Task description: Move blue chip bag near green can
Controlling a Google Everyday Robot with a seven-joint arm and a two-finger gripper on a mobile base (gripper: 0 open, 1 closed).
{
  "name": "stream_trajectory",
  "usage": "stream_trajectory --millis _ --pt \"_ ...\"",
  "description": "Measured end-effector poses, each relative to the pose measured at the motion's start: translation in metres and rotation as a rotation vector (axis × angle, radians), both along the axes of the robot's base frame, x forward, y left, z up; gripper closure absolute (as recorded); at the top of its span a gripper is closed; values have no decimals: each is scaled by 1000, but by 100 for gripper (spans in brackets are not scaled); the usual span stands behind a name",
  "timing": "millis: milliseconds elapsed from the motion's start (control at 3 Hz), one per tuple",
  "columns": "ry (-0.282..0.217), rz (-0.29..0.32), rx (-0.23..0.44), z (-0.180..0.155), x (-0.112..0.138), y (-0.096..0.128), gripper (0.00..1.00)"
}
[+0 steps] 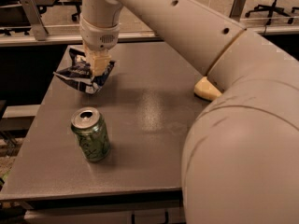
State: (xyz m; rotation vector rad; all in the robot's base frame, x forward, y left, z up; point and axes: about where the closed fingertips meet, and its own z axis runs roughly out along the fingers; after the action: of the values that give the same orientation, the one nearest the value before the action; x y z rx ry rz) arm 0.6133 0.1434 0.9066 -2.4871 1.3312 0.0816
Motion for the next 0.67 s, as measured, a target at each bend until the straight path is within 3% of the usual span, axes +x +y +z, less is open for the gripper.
stream_trajectory --millis 333,667 --pt "29 68 29 17 -40 -31 100" --pt "65 99 47 17 -71 -49 98"
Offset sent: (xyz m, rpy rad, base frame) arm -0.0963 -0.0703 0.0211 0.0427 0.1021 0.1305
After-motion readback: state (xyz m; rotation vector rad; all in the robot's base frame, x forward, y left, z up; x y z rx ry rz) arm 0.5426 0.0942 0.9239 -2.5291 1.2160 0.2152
